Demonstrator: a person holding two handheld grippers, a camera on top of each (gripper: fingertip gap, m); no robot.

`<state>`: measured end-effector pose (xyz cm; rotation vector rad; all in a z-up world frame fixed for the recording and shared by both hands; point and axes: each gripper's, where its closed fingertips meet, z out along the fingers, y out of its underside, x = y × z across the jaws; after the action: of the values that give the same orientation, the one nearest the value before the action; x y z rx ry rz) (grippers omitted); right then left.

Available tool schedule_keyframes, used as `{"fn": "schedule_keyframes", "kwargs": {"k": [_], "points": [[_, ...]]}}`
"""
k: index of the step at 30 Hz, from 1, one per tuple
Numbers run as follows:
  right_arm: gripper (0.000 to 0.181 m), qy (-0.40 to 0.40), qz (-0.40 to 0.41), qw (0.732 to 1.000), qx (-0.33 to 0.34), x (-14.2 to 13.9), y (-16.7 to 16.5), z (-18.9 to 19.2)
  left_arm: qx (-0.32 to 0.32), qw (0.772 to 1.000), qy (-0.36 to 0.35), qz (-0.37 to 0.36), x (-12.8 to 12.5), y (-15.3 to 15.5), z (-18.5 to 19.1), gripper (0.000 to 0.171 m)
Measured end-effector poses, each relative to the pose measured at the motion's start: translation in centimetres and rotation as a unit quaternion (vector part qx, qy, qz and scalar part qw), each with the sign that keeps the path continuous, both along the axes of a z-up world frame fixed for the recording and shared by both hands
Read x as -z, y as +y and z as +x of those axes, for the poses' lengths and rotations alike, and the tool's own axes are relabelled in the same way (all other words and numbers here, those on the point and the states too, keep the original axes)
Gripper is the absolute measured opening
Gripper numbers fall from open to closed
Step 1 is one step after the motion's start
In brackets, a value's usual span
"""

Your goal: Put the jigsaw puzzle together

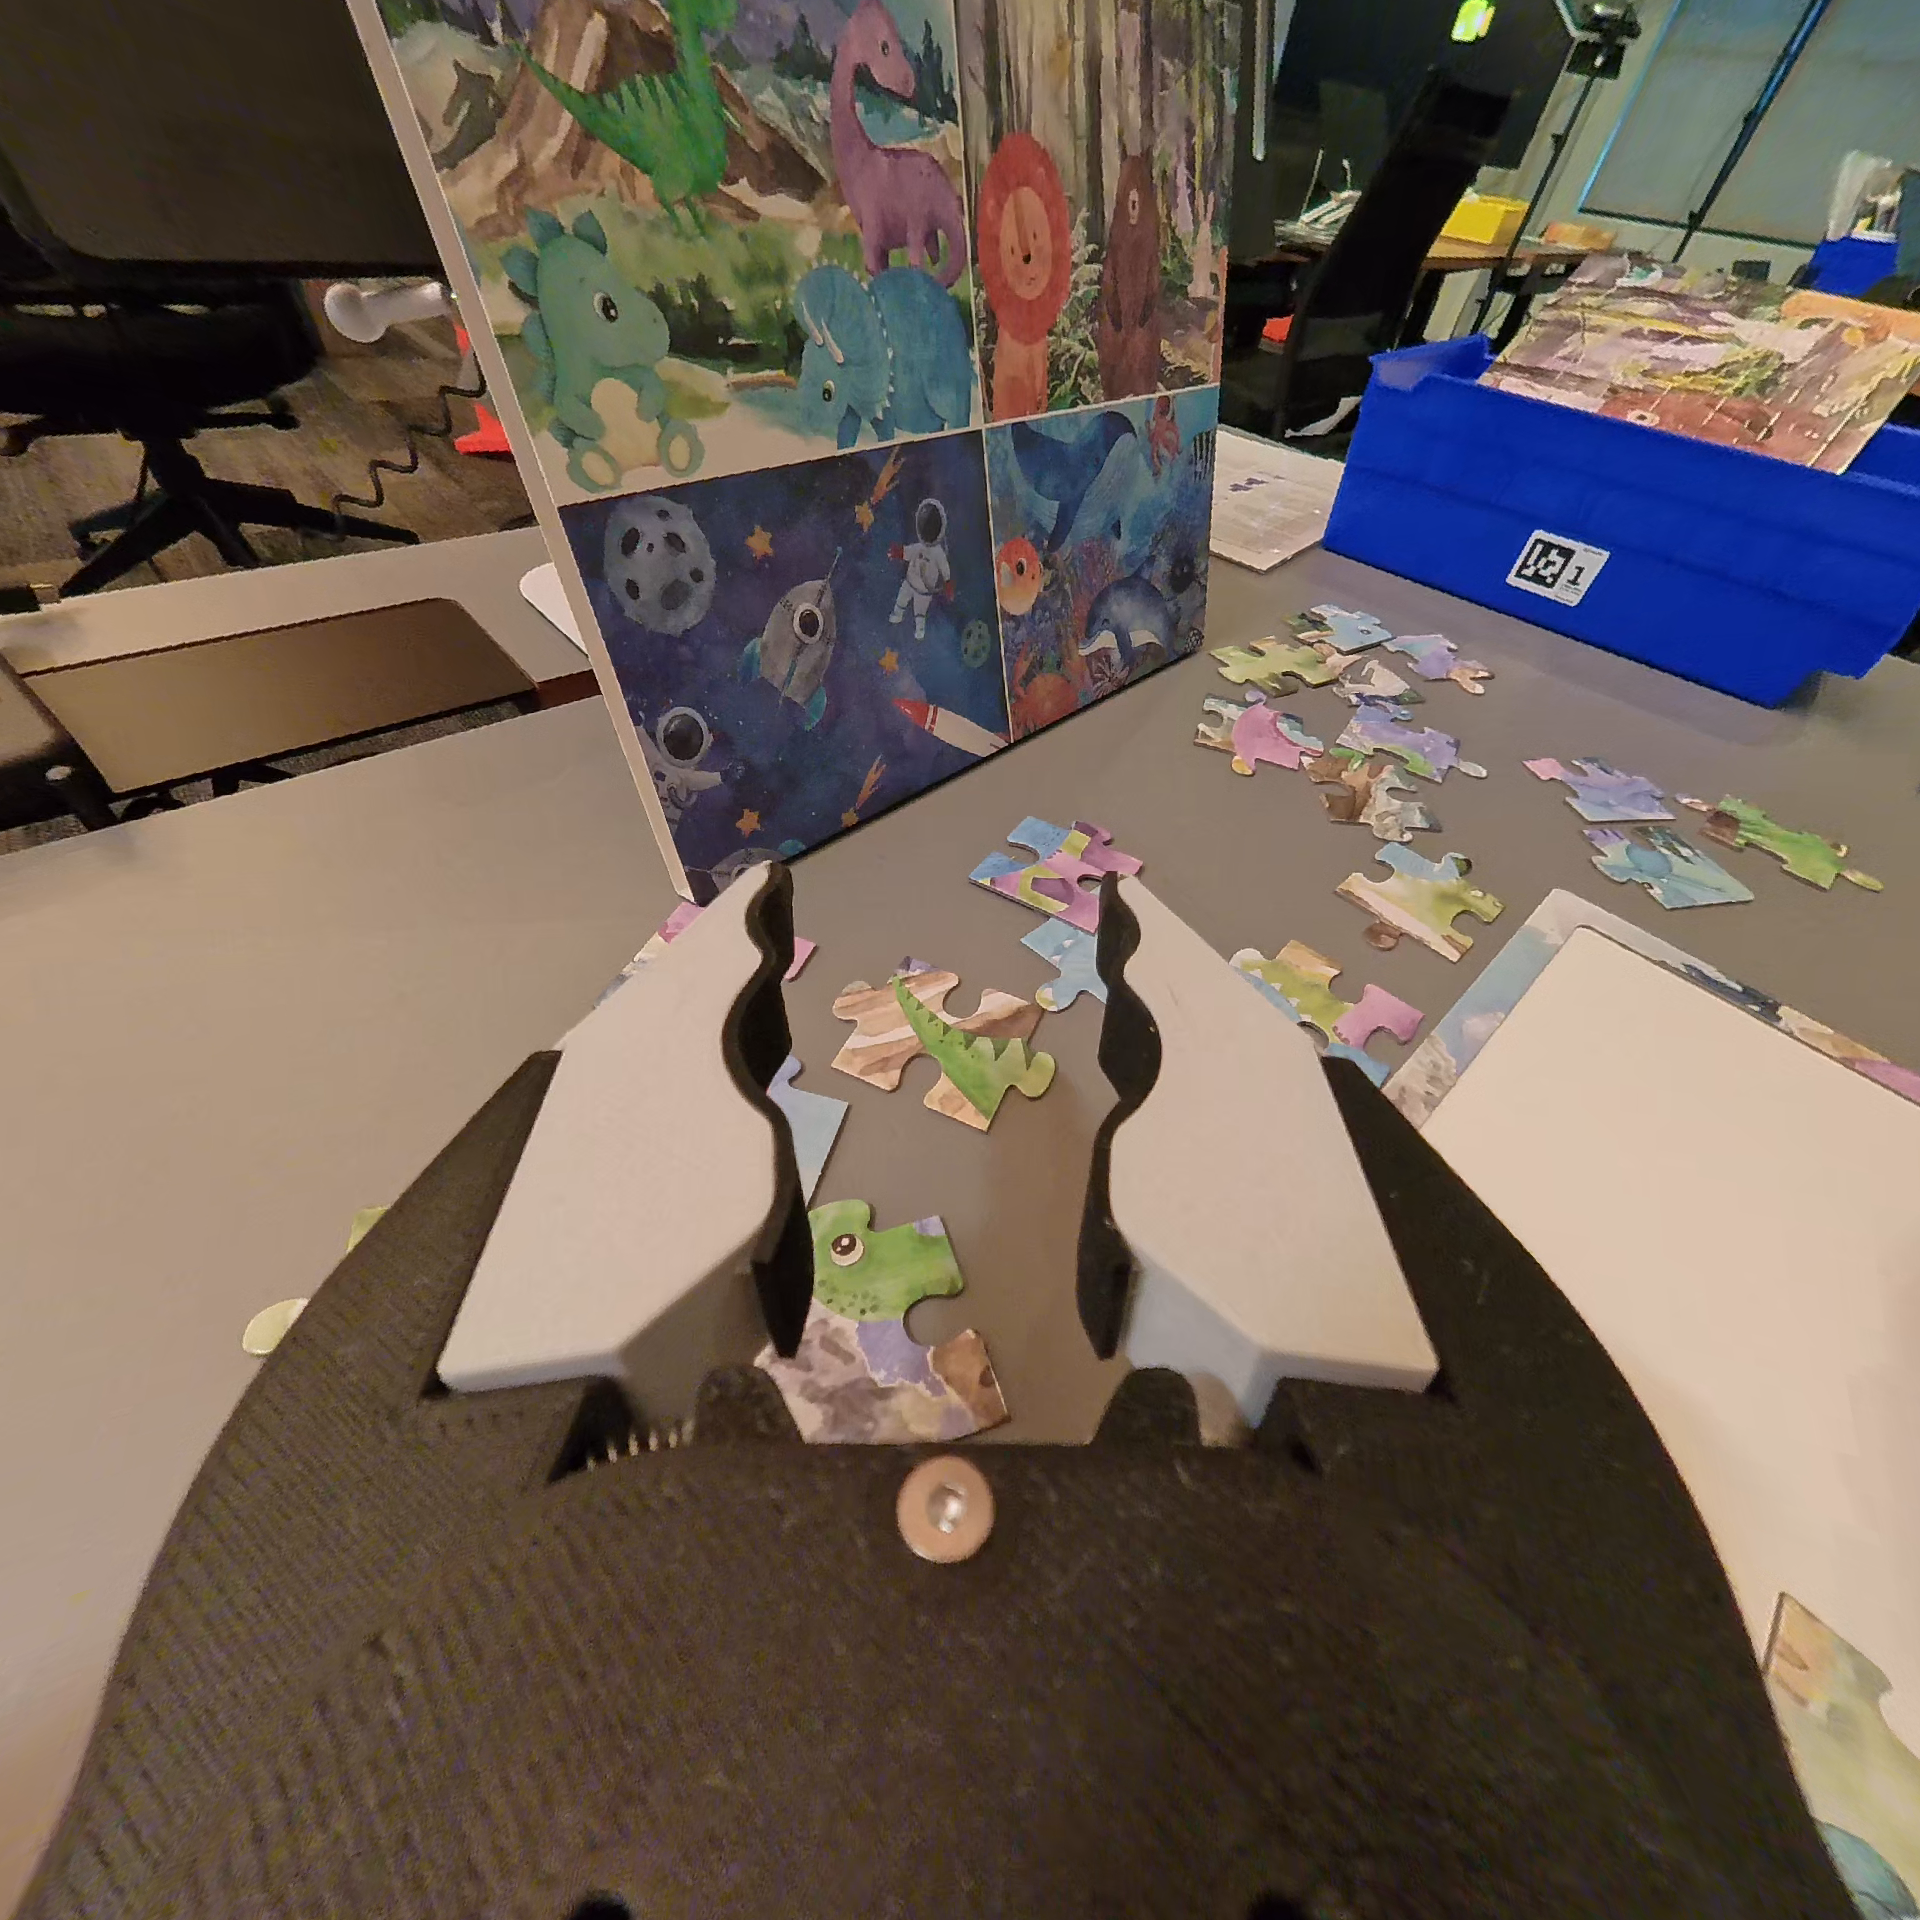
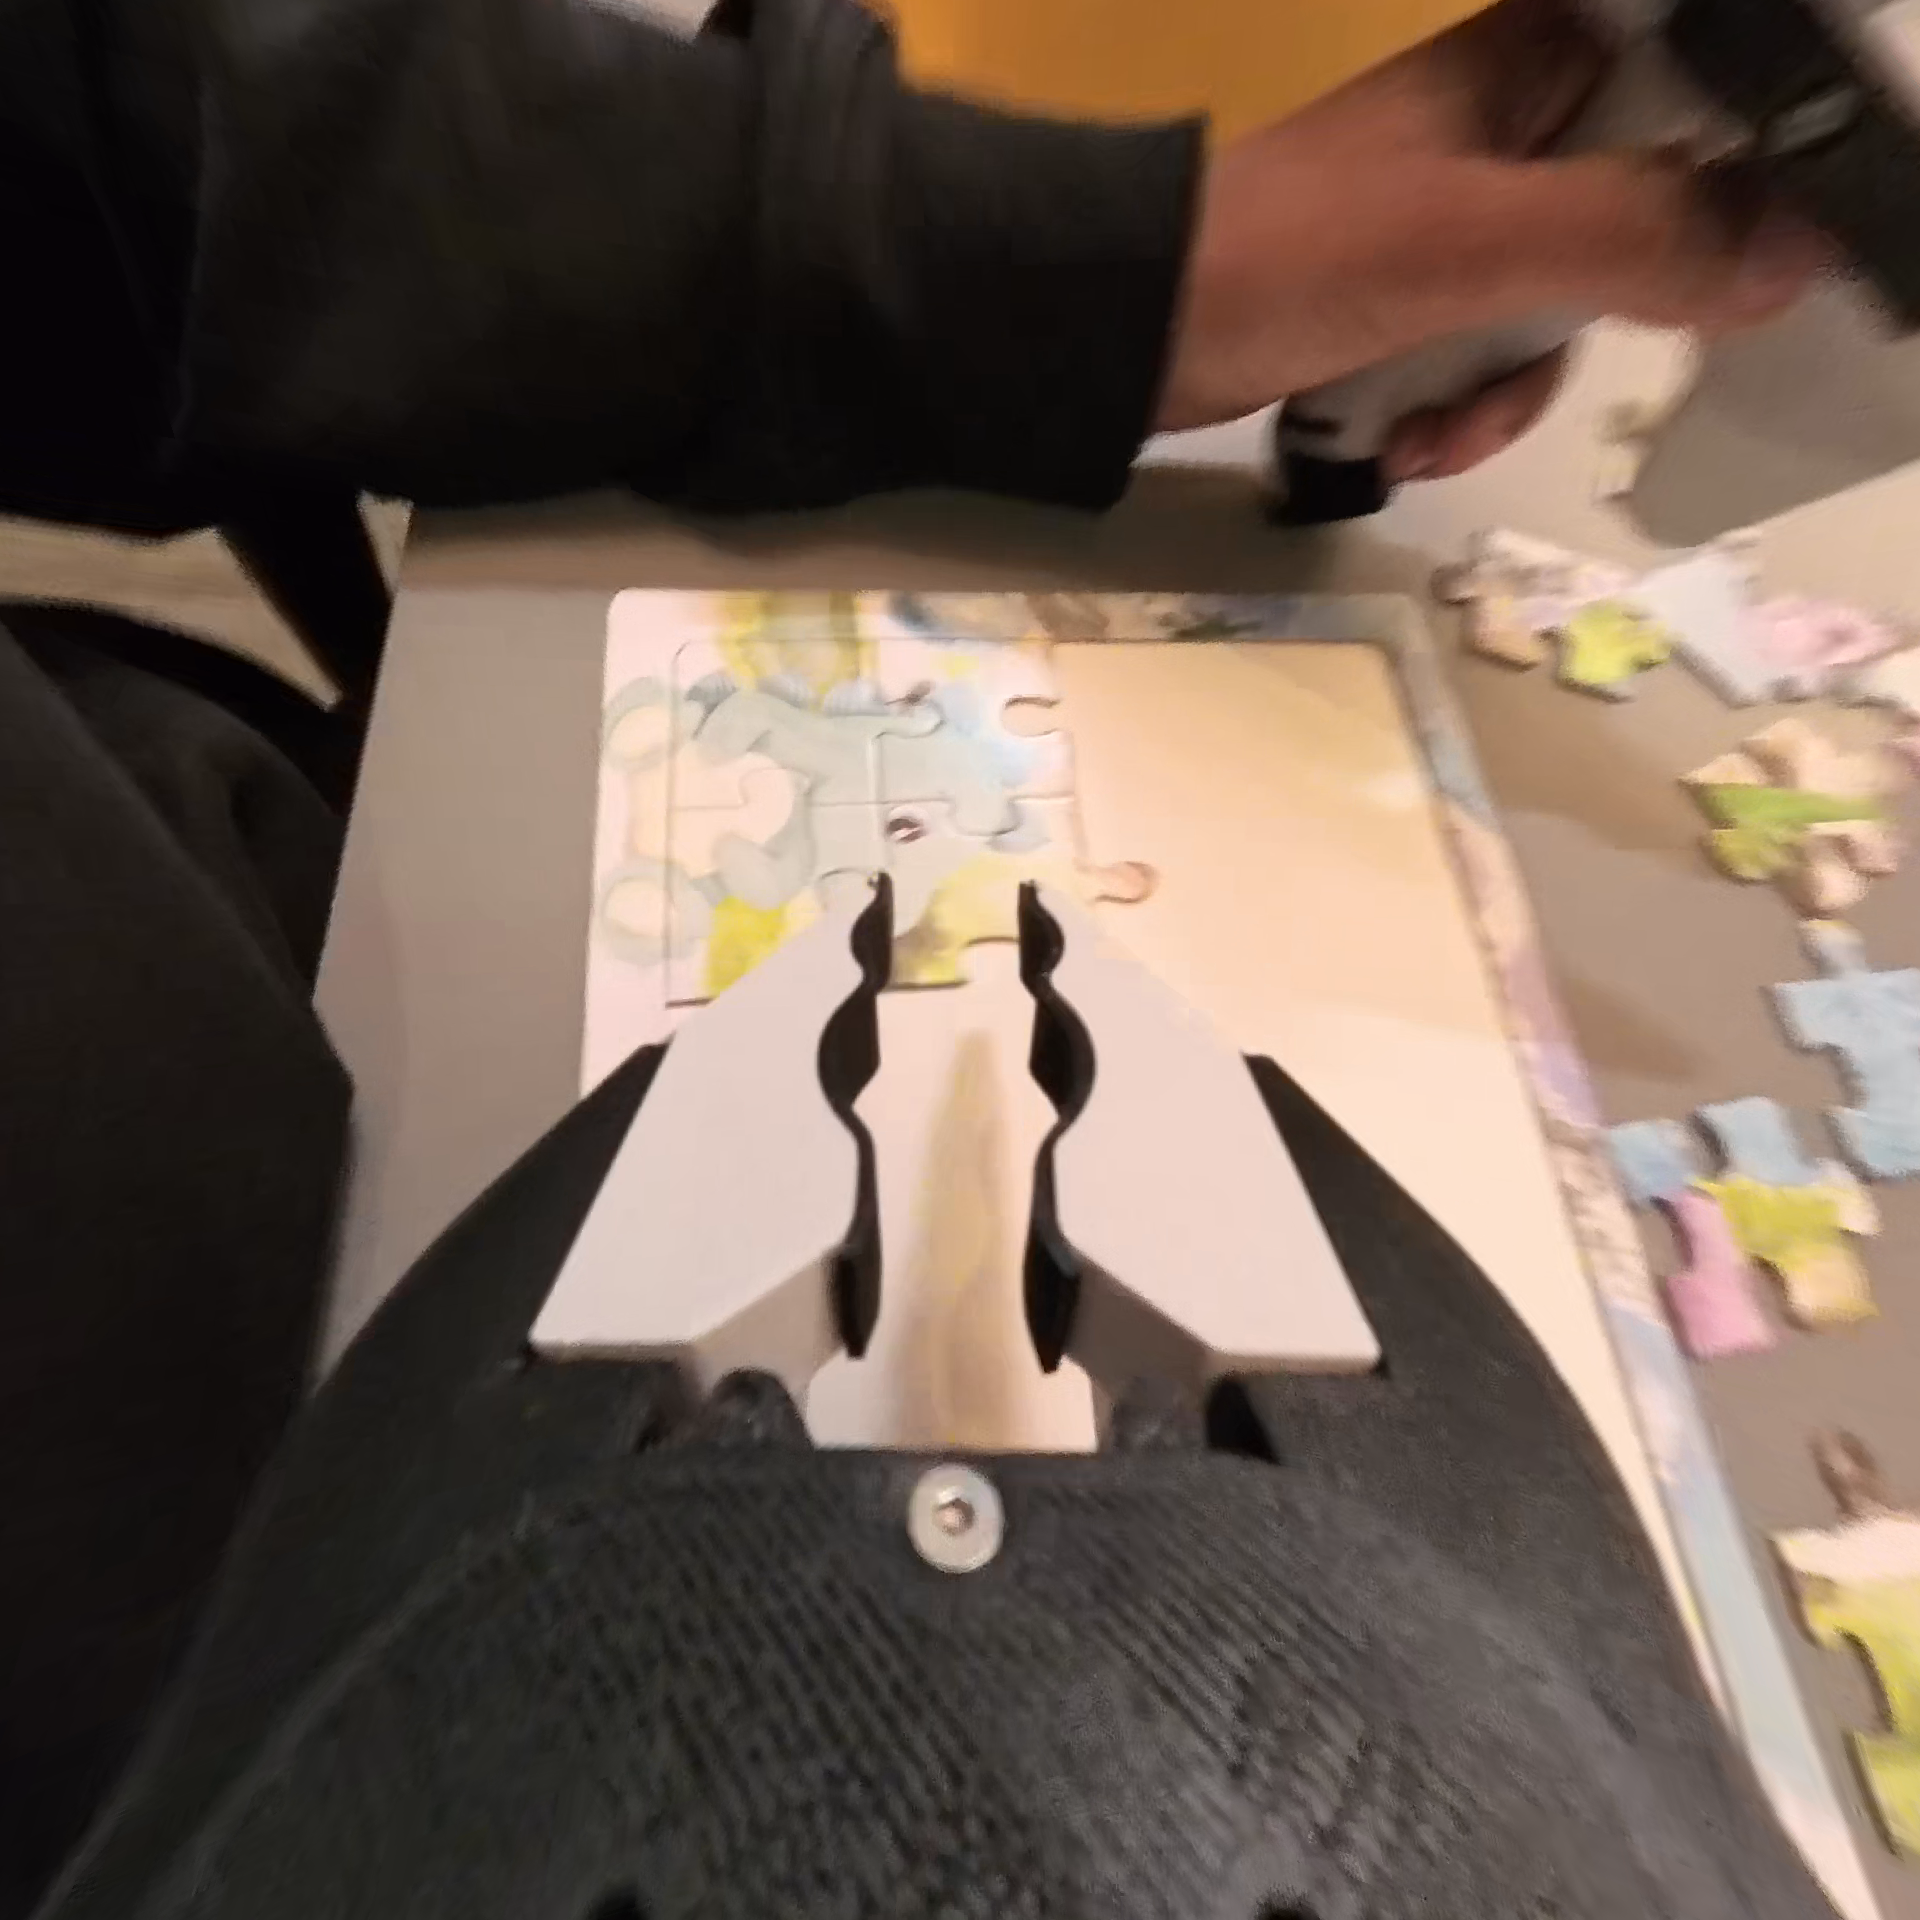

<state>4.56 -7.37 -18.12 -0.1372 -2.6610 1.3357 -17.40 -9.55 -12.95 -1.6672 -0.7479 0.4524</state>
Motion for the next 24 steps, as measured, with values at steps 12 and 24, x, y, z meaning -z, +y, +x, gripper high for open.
{"fn": "schedule_keyframes", "kwargs": {"k": [12, 24], "points": [[0.032, 0.061, -0.196, 0.971, 0.122, -11.4, 6.3, -8.3, 0.019, 1.0, 0.009, 0.008, -0.7, 0.7, 0.8, 0.055], [0.042, 0.026, -0.253, 0.944, 0.209, -9.7, 12.6, -15.7, 0.04, 0.999, 0.01, -0.032, 0.1, 1.6, 1.5, 0.046]]}}
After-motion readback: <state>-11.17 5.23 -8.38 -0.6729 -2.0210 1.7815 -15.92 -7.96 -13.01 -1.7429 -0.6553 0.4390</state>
